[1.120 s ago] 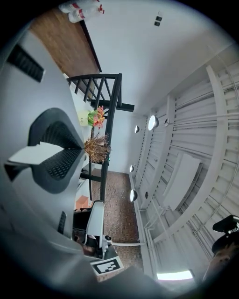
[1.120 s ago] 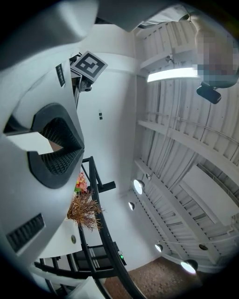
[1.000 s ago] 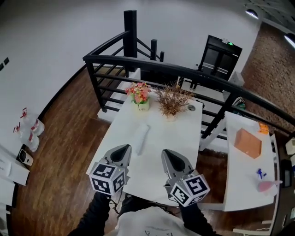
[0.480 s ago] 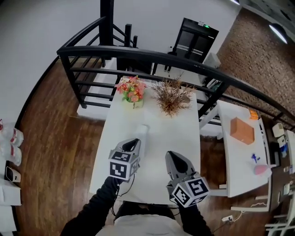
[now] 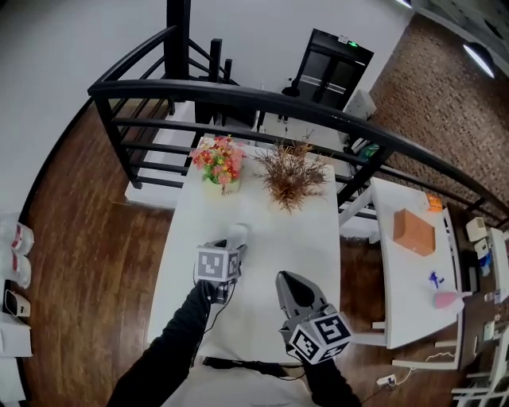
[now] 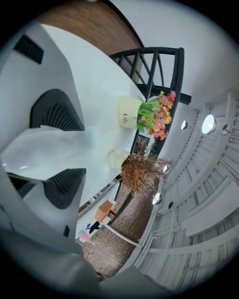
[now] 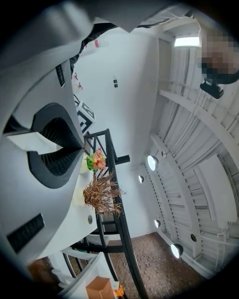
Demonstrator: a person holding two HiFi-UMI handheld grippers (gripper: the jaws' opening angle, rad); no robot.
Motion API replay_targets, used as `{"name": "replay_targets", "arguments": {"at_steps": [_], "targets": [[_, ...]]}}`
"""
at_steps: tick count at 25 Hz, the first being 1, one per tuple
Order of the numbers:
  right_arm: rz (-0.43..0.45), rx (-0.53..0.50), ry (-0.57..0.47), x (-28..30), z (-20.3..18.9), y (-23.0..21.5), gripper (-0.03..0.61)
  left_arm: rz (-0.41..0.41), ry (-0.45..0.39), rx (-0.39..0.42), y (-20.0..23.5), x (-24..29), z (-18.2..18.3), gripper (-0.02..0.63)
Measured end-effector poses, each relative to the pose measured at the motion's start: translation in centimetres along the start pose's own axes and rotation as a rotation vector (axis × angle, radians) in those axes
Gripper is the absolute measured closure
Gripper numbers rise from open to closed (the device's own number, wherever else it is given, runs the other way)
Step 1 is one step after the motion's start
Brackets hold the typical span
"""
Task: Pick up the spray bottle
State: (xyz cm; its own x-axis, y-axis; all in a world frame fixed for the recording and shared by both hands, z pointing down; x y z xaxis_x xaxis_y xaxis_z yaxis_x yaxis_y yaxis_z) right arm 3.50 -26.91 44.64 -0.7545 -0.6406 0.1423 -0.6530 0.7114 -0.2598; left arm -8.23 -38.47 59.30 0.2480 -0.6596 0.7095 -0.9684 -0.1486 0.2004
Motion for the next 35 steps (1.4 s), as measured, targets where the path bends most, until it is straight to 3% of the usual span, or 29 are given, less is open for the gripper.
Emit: {"name": "replay_targets", "arguments": {"at_steps": [5, 14, 23, 26, 31, 35], "targets": [[-0.013, 0.019, -0.007, 0.0, 0.2, -2.5, 0.598, 0.024, 0.136, 0.017, -0.8, 3.8, -0.4, 0.350], [-0.027, 0.036, -0.018, 0.2, 0.4, -4.9, 0.598, 0.087, 0.237, 0.024, -0.4, 8.2, -0.5, 0.347], [-0.036, 0.036, -0.021, -0.4, 0.5, -5.5, 0.598, 0.079, 0.231, 0.001, -0.6, 7.6, -0.3, 0.370], [-0.029, 0.028, -0.021, -0.7, 0.6, -5.0, 0.598, 0.018, 0.160, 0.000, -1.2, 5.2, 0.9, 0.370], [-0.010, 0.012, -0.026, -1.3, 1.0, -3.6, 0.598, -0.275, -0.090, -0.052, -3.5, -2.2, 3.8, 0.370], [0.006, -0.022, -0.058, -2.2, 2.3, -1.7, 0.598, -0.421, -0.298, -0.020, -4.3, -10.1, 5.4, 0.370]]}}
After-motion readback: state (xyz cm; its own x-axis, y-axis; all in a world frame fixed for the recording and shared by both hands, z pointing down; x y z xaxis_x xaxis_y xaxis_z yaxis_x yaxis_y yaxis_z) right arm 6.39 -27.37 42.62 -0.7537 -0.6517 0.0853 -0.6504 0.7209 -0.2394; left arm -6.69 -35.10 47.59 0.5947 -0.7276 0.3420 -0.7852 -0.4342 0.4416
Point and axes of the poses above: the fingertips, and each gripper's own axes: x forward along the fingers, y to its left, z out of its top, the point moved 3 cm from there along -x, backward along the fingers, and after that the axes turned 15 degrees about z, right-handed, at the moved point
